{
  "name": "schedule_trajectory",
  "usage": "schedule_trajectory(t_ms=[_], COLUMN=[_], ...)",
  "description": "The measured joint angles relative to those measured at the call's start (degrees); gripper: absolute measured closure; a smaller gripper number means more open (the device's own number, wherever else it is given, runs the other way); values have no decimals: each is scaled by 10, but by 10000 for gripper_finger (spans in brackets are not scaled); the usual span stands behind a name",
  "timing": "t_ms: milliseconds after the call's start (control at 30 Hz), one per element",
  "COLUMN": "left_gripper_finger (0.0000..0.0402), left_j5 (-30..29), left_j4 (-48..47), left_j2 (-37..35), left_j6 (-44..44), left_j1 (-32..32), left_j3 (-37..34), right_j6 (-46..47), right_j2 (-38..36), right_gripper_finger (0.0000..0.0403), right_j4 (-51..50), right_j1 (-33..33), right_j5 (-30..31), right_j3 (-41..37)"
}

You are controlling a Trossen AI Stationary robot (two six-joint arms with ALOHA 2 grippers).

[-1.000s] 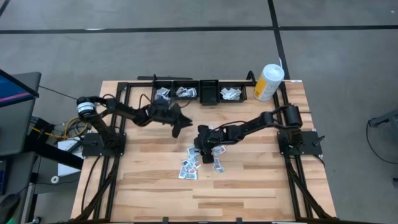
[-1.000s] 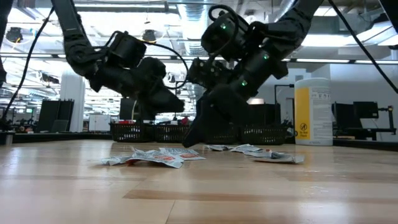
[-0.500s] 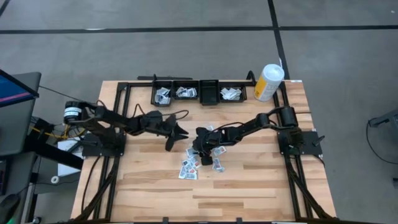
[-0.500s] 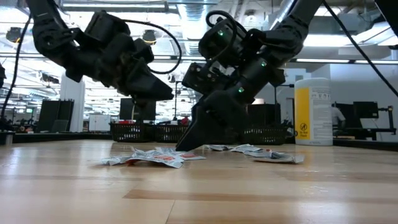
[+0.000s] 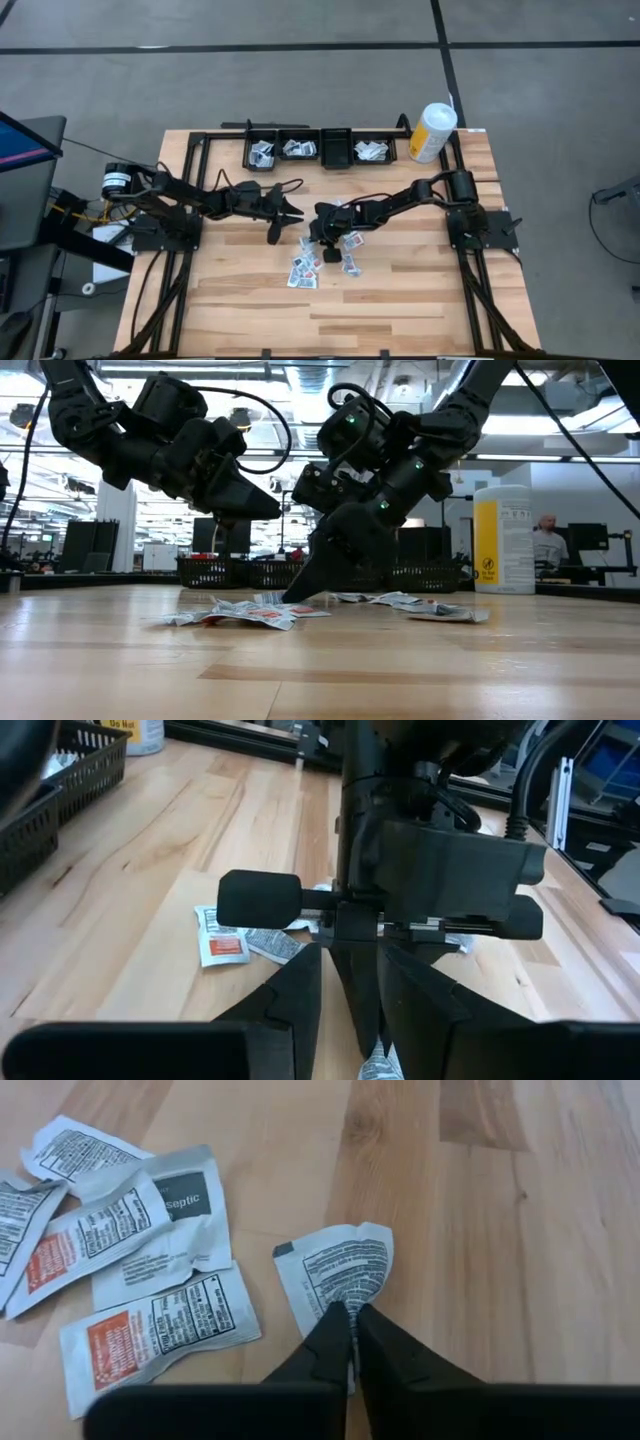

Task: Pick & Place First Aid Supplies
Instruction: Put the black towelette pack into the middle left black bin

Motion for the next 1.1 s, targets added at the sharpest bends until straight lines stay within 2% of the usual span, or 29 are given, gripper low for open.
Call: schedule_trajectory(t_ms=[300,533,833,1100], left_gripper_finger=[300,300,300,300], left_j5=[0,0,-1,-46], left_j4=[-11,-15,-15,-35], left_j2=[-1,2,2,2], left_j6=[-17,-89,-155,-172], left_j1=[0,-5,-28,-51], left_j3=[-1,-1,-1,-1], right_j6=[-2,-27,-59,-75], right_j2=[-95,-139,-146,-147], right_gripper_finger=[374,392,381,385], right_j4=[-31,-56,-81,-92], right_j1=[5,5,4,4], right_j5=[0,42,120,157], right_j3=[-2,-2,-2,-2])
